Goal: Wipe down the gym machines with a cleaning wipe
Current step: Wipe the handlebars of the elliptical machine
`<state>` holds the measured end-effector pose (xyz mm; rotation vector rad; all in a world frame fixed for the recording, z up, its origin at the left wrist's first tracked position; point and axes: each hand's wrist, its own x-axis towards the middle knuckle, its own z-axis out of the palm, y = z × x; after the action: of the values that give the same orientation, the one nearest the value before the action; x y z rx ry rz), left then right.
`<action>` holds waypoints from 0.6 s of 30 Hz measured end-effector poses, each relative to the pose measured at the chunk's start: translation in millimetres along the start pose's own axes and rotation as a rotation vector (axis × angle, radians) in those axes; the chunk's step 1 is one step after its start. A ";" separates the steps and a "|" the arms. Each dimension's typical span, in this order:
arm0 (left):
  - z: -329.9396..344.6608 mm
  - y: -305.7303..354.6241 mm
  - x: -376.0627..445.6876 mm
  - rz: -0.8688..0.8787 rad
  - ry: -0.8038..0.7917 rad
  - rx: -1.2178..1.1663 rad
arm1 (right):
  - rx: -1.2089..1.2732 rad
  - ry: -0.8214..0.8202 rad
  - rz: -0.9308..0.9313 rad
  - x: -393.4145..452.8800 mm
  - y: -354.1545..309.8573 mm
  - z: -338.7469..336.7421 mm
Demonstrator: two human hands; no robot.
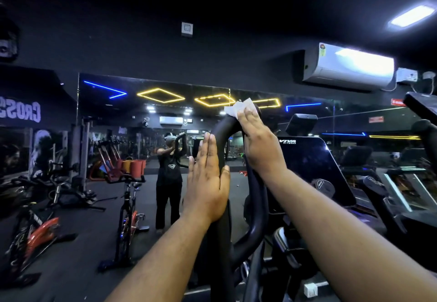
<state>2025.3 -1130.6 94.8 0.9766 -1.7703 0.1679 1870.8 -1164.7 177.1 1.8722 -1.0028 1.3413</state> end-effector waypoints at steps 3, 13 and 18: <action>-1.6 -0.9 -0.1 0.016 0.028 -0.054 | 0.028 -0.041 -0.062 -4.4 -7.9 5.4; -6.7 -19.6 -36.6 0.014 0.003 -0.073 | 0.148 -0.370 -0.306 -55.8 -30.8 -26.0; -10.3 -36.1 -66.3 -0.068 -0.028 -0.115 | 0.245 -0.232 -0.049 -62.0 -47.0 -14.1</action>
<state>2064.5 -1113.5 31.7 0.9584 -1.7496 0.0096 1891.8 -1114.8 119.5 2.2629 -0.9309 1.2878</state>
